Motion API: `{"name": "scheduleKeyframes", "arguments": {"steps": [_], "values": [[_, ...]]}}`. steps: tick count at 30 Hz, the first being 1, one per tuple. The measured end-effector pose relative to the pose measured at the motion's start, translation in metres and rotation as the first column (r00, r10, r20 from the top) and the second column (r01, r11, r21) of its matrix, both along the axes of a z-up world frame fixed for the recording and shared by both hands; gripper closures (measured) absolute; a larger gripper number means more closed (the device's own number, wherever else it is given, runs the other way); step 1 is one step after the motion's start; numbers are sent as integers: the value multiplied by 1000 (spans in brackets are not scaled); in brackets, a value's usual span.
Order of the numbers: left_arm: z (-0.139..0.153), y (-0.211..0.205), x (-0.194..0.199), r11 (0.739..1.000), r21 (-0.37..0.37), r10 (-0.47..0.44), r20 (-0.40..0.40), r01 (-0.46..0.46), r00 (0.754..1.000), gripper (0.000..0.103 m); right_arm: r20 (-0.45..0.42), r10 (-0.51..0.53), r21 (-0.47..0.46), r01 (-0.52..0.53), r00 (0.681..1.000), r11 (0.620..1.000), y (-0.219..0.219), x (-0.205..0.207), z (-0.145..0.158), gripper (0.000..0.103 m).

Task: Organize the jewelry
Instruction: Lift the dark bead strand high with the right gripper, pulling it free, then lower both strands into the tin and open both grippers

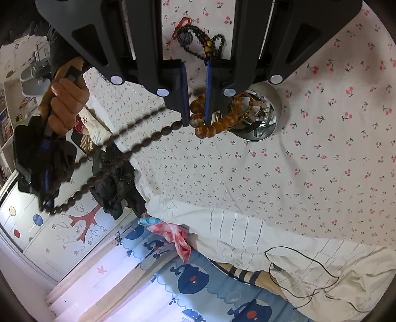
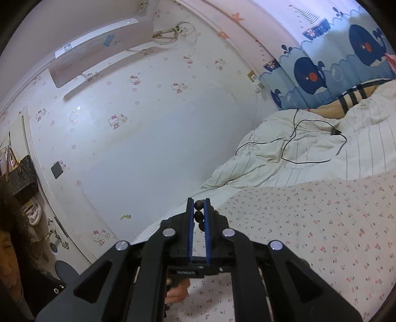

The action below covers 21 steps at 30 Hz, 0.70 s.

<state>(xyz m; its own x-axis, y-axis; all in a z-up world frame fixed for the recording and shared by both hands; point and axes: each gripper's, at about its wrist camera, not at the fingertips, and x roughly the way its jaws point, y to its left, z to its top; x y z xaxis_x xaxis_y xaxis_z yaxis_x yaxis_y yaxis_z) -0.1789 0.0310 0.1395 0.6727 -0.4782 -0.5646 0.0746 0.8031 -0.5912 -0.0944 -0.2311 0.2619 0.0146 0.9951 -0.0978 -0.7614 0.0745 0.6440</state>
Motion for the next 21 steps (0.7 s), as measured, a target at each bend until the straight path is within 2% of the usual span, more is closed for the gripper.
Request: {"name": "scheduleKeyframes", "arguments": {"steps": [11, 15, 21], "values": [[-33, 5, 21, 999, -39, 25, -19, -25, 1000, 92, -15, -1, -31, 1, 1000, 1000, 34, 23, -3, 95], [-40, 5, 26, 999, -18, 40, -23, -41, 999, 92, -22, -3, -23, 2, 1000, 1000, 42, 27, -3, 95], [-63, 8, 31, 999, 4, 47, -94, -47, 994, 92, -34, -4, -41, 3, 999, 999, 53, 29, -12, 95]]}}
